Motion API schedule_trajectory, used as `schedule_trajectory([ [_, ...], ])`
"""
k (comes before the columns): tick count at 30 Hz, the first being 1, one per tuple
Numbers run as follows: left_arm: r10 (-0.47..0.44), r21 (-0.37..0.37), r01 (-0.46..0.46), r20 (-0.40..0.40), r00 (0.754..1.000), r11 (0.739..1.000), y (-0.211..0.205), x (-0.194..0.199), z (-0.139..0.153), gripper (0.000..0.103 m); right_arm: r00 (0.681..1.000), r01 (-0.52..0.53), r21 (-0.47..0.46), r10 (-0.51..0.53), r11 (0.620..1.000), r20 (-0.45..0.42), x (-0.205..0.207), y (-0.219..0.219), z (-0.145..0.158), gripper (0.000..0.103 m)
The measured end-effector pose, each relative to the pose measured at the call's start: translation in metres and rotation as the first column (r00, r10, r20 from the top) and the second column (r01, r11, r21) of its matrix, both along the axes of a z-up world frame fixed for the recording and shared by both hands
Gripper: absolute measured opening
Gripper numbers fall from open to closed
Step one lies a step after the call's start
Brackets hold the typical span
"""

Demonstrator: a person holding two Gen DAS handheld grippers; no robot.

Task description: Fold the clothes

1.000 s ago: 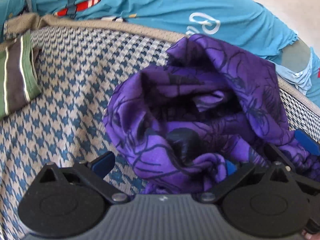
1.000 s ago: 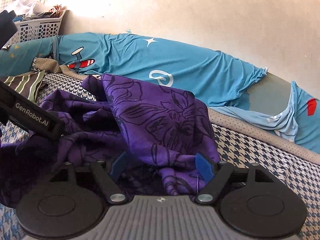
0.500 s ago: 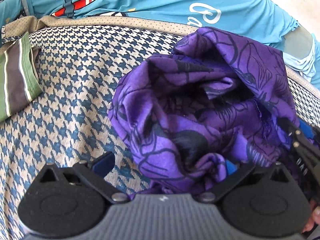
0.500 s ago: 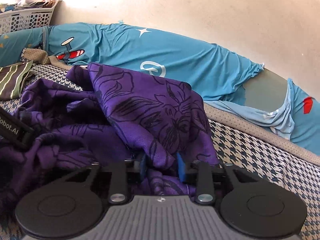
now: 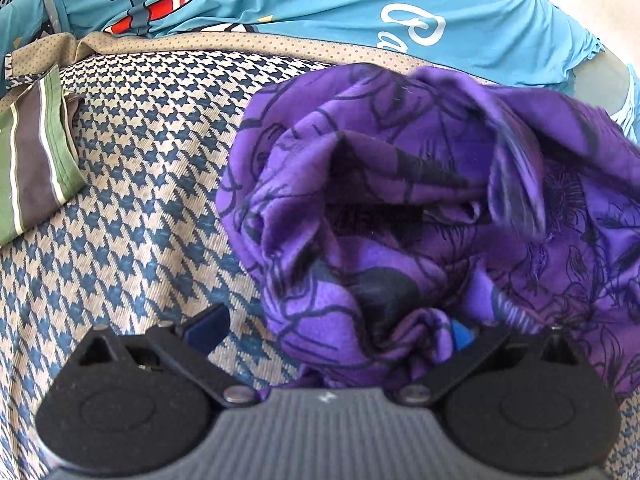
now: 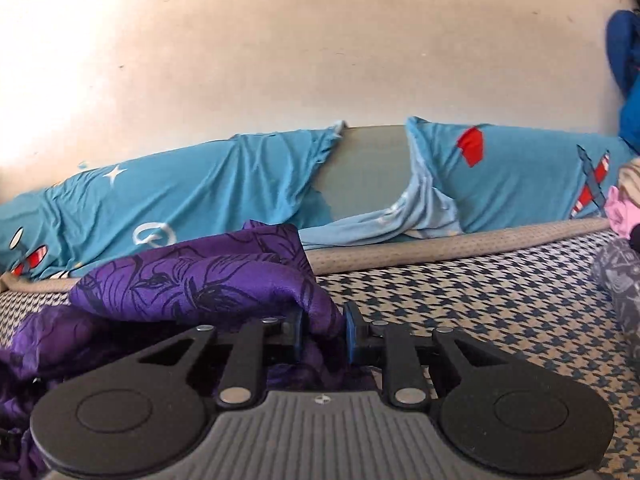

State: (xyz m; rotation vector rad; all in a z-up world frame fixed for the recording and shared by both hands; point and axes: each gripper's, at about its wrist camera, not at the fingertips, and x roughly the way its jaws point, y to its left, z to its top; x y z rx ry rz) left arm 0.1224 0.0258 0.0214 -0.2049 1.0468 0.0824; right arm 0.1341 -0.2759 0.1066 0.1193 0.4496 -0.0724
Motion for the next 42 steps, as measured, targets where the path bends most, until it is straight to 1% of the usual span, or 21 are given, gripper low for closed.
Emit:
schedule_trajectory([
  [4, -0.002, 0.004, 0.002, 0.005, 1.000, 1.000, -0.001, 0.001, 0.000, 0.103, 0.991, 0.128, 0.081, -0.124, 0.988, -0.058, 0.000, -0.037, -0.003, 0.020],
  [6, -0.002, 0.009, 0.002, 0.009, 1.000, 1.000, -0.002, 0.001, 0.002, 0.103, 0.982, 0.176, 0.087, -0.169, 0.980, -0.084, -0.002, -0.051, -0.006, 0.020],
  [8, 0.000, 0.015, 0.000, 0.013, 1.000, 1.000, -0.004, 0.001, 0.003, 0.103, 0.971, 0.222, 0.087, -0.212, 0.971, -0.109, -0.004, -0.064, -0.008, 0.017],
  [12, 0.012, 0.034, -0.013, 0.025, 1.000, 0.999, -0.006, 0.003, 0.004, 0.103, 0.957, 0.242, 0.111, -0.218, 0.964, -0.194, -0.006, -0.081, -0.017, 0.016],
  [14, 0.015, 0.070, -0.019, 0.052, 0.999, 0.997, -0.008, 0.005, 0.008, 0.103, 0.952, 0.226, 0.106, -0.196, 0.968, -0.235, -0.007, -0.083, -0.022, 0.018],
  [15, 0.012, 0.103, -0.019, 0.071, 0.997, 0.995, -0.010, 0.006, 0.011, 0.103, 0.952, 0.209, 0.106, -0.178, 0.972, -0.247, -0.008, -0.083, -0.023, 0.021],
  [17, 0.008, 0.164, -0.024, 0.098, 0.995, 0.986, -0.015, 0.008, 0.014, 0.103, 0.959, 0.182, 0.093, -0.156, 0.979, -0.236, -0.013, -0.083, -0.020, 0.032],
  [18, 0.013, 0.174, -0.030, 0.099, 0.995, 0.984, -0.016, 0.010, 0.014, 0.103, 0.966, 0.165, 0.078, -0.145, 0.983, -0.214, -0.016, -0.082, -0.016, 0.036],
  [20, 0.023, 0.192, -0.043, 0.102, 0.995, 0.980, -0.017, 0.012, 0.014, 0.103, 0.980, 0.124, 0.040, -0.116, 0.991, -0.161, -0.023, -0.078, -0.008, 0.055],
  [21, 0.032, 0.191, -0.050, 0.100, 0.994, 0.980, -0.016, 0.013, 0.014, 0.103, 0.986, 0.102, 0.021, -0.098, 0.995, -0.136, -0.025, -0.076, -0.004, 0.058],
  [22, 0.045, 0.174, -0.061, 0.095, 0.994, 0.983, -0.014, 0.014, 0.014, 0.103, 0.991, 0.080, 0.001, -0.079, 0.997, -0.111, -0.027, -0.074, 0.000, 0.065],
  [23, 0.057, 0.158, -0.071, 0.090, 0.994, 0.985, -0.012, 0.014, 0.014, 0.103, 0.994, 0.047, -0.004, -0.047, 0.999, -0.100, -0.028, -0.071, 0.002, 0.067],
  [25, 0.080, 0.135, -0.091, 0.083, 0.993, 0.987, -0.008, 0.014, 0.014, 0.103, 0.996, -0.026, -0.002, 0.026, 1.000, -0.089, -0.026, -0.064, 0.005, 0.067],
  [27, 0.095, 0.135, -0.106, 0.082, 0.992, 0.985, -0.004, 0.013, 0.012, 0.103, 0.993, -0.085, -0.011, 0.084, 0.996, -0.084, -0.024, -0.053, 0.007, 0.067],
  [31, 0.112, 0.158, -0.124, 0.082, 0.990, 0.980, 0.001, 0.014, 0.012, 0.103, 0.973, -0.223, -0.101, 0.215, 0.970, -0.086, -0.018, -0.026, 0.006, 0.068],
  [33, 0.122, 0.155, -0.132, 0.076, 0.990, 0.979, 0.005, 0.016, 0.010, 0.103, 0.958, -0.283, -0.157, 0.272, 0.946, -0.089, -0.015, -0.013, 0.004, 0.073],
  [34, 0.126, 0.152, -0.136, 0.073, 0.989, 0.979, 0.007, 0.017, 0.010, 0.103, 0.951, -0.306, -0.179, 0.294, 0.935, -0.094, -0.013, -0.007, 0.003, 0.079],
  [35, 0.131, 0.152, -0.140, 0.072, 0.989, 0.978, 0.008, 0.018, 0.009, 0.103, 0.944, -0.327, -0.197, 0.313, 0.924, -0.101, -0.011, -0.003, 0.000, 0.080],
  [39, 0.142, 0.192, -0.157, 0.087, 0.986, 0.969, 0.007, 0.020, 0.010, 0.103, 0.926, -0.378, -0.234, 0.359, 0.896, -0.120, -0.002, 0.008, -0.010, 0.080],
  [42, 0.151, 0.211, -0.168, 0.093, 0.984, 0.963, 0.005, 0.022, 0.011, 0.103, 0.920, -0.392, -0.295, 0.371, 0.871, -0.125, 0.005, 0.016, -0.018, 0.080],
])
